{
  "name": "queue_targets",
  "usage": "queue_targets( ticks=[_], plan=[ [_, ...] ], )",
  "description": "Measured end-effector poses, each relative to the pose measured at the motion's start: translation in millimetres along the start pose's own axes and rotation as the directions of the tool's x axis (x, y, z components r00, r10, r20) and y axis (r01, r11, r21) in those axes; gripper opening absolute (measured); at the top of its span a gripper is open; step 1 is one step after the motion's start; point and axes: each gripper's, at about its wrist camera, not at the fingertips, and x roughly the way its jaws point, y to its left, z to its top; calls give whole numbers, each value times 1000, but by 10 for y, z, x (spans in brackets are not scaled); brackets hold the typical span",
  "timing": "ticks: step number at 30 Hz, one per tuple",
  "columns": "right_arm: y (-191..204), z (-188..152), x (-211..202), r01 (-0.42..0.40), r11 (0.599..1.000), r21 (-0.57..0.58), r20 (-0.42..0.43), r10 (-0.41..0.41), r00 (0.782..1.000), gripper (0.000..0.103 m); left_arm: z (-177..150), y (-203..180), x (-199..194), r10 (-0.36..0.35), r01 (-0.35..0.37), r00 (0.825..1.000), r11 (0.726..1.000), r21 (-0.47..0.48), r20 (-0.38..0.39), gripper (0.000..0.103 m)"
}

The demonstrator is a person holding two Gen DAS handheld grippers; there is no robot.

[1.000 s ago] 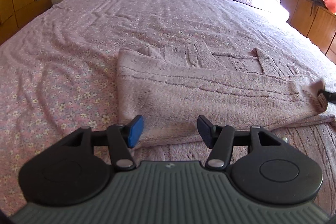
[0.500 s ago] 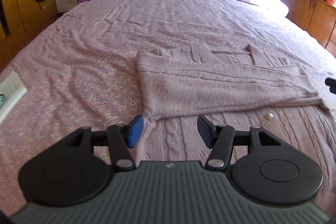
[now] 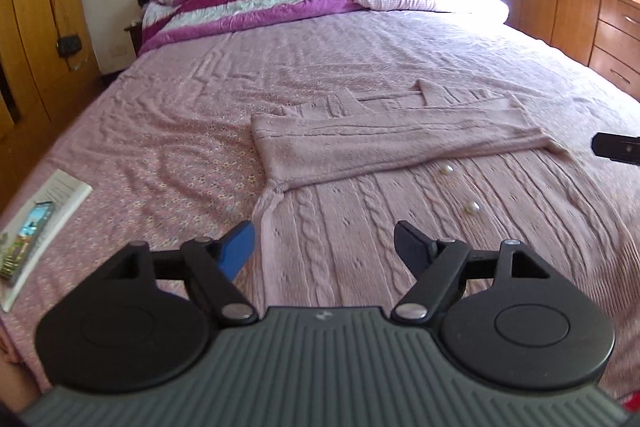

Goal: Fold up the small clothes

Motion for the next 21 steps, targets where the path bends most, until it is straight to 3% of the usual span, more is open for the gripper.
queue_targets(
  ticks=[4,6,12,15,21],
  plan=[
    [74,-164,-186,41,996,-75,-25,-43,999,78,-153,-108,-182,0,0,1000,1000,19,3,78],
    [96,-280,-247,58,990,-126,-36,-63,997,89,-236,-145,-182,-18,18,1000,1000,2,-13,78],
    [87,-671,-289,82,968,-238,-69,-101,992,94,-535,-293,-107,-56,55,996,998,-16,-63,78],
    [52,-863,-200,84,961,-263,-136,-123,983,94,-668,-358,-62,-65,65,994,998,1,-85,78],
    [155,-1144,-73,132,926,-354,-204,-213,955,94,-908,-491,69,-112,138,978,979,148,-174,78]
  ],
)
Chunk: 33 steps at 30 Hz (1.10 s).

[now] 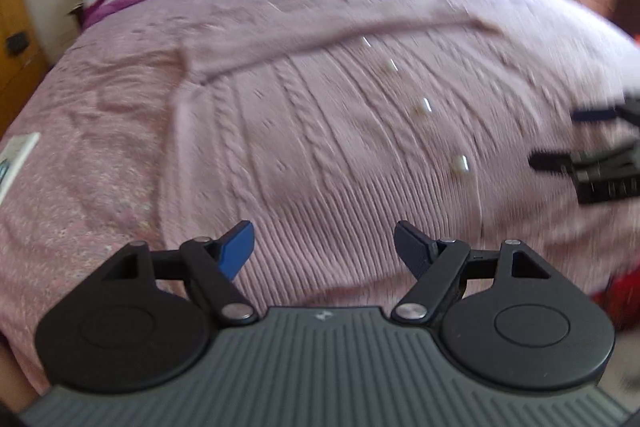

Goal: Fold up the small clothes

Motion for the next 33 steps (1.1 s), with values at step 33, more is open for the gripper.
queue_targets(
  ticks=[33],
  plan=[
    [129,-170,108,-93,995,30,-52,94,994,94,-174,-649,575,134,-170,983,924,343,126,80]
  ],
)
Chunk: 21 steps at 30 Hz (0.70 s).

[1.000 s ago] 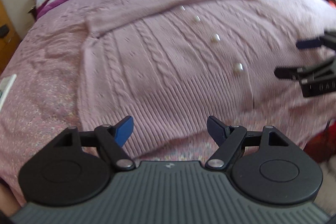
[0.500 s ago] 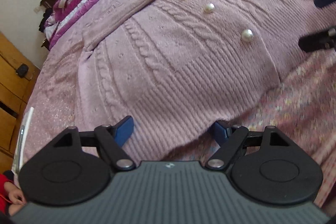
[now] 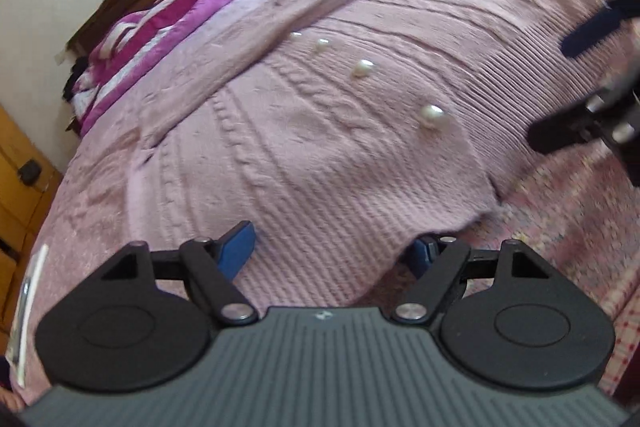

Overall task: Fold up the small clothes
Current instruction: 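Grasp the ribbed hem with the left gripper while the right gripper grasps the hem too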

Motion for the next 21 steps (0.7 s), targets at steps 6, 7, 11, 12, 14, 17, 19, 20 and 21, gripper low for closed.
queue_targets(
  ticks=[6,7,11,12,14,17,19,20,21],
  plan=[
    [-2,-6,-1,3,1000,-5,9,-3,1000,94,48,-9,56,70,-70,997,998,-9,33,81],
    [-9,-7,-2,5,1000,0,11,-5,1000,94,54,-10,53,82,-82,996,997,-8,46,80],
    [-7,-14,-77,3,1000,2,80,-3,997,94,94,-42,14,69,-71,993,997,13,90,23],
    [2,-7,-91,-5,1000,-5,93,6,996,94,117,-38,13,71,-72,993,997,6,92,14],
    [31,12,-103,-8,999,-32,105,11,994,94,163,2,-8,76,-73,990,997,-23,115,10],
    [76,39,-102,18,996,-83,113,-9,994,94,237,110,-45,65,-55,988,996,-77,137,9],
    [87,50,-111,37,993,-113,126,-23,992,94,275,171,-59,63,-49,988,994,-96,144,9],
    [95,57,-111,41,991,-129,129,-24,991,94,290,193,-62,60,-45,988,993,-105,146,9],
    [112,62,-109,43,988,-147,130,-24,991,94,304,217,-65,55,-39,988,993,-115,147,9]
  ],
)
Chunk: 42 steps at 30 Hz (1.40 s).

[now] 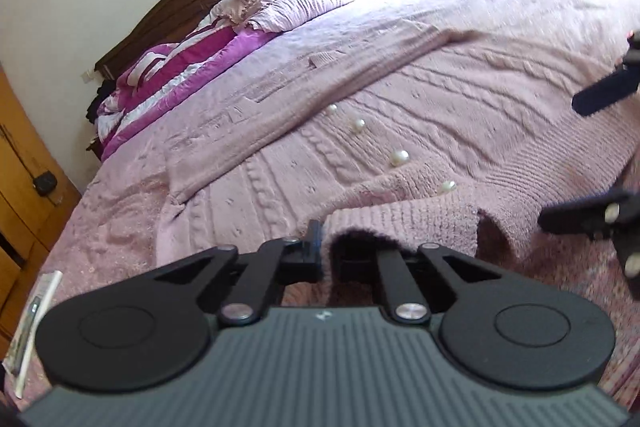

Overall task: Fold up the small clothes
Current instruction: 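Grasp the ribbed hem with the left gripper while the right gripper grasps the hem too, then lift the hem with both grippers and fold it toward the collar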

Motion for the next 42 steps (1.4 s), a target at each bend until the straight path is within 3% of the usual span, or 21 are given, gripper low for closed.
queue_targets(
  ticks=[5,11,13,14,15,18,21,32,42],
  plan=[
    [164,27,106,-21,993,-120,-31,17,999,94,60,119,-37,-15,16,1000,996,-90,9,9],
    [65,62,317,187,974,-125,-39,-193,980,90,53,197,-143,-25,29,999,987,-155,25,9],
    [-22,74,313,246,965,-94,-17,-248,969,66,36,183,-146,-22,26,999,988,-153,23,10],
    [-76,80,294,259,964,-65,-16,-261,965,47,22,172,-138,-19,22,1000,988,-150,17,11],
    [-127,94,273,266,964,-29,-10,-266,964,36,7,154,-115,-19,20,1000,989,-146,6,11],
    [-219,104,175,261,965,26,28,-262,965,19,-45,100,-42,-19,15,999,991,-136,-31,12],
    [-238,120,84,253,966,48,73,-256,964,12,-68,86,-28,-14,9,999,990,-139,-36,11],
    [-314,350,-142,207,967,146,205,-234,950,7,195,325,-289,13,4,997,978,-211,76,8],
    [-434,867,-33,180,969,170,279,-222,934,6,590,718,-129,14,26,991,955,-295,132,8]
  ],
)
